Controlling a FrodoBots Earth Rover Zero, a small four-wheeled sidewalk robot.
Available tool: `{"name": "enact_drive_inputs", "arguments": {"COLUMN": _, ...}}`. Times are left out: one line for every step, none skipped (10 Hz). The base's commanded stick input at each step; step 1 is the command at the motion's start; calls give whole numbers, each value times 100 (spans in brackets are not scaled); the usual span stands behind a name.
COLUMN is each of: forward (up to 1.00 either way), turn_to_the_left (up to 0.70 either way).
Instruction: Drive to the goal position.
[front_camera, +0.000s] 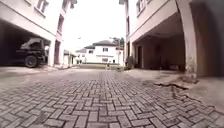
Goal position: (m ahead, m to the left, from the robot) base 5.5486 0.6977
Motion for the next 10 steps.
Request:
{"name": "enact_drive_inputs", "arguments": {"forward": 50, "turn_to_the_left": 0}}
{"name": "enact_drive_inputs", "arguments": {"forward": 50, "turn_to_the_left": 0}}
{"name": "enact_drive_inputs", "arguments": {"forward": 50, "turn_to_the_left": 0}}
{"name": "enact_drive_inputs", "arguments": {"forward": 50, "turn_to_the_left": 0}}
{"name": "enact_drive_inputs", "arguments": {"forward": 50, "turn_to_the_left": 0}}
{"name": "enact_drive_inputs", "arguments": {"forward": 50, "turn_to_the_left": 0}}
{"name": "enact_drive_inputs", "arguments": {"forward": 50, "turn_to_the_left": 0}}
{"name": "enact_drive_inputs", "arguments": {"forward": 50, "turn_to_the_left": 0}}
{"name": "enact_drive_inputs", "arguments": {"forward": 50, "turn_to_the_left": 0}}
{"name": "enact_drive_inputs", "arguments": {"forward": 50, "turn_to_the_left": 0}}
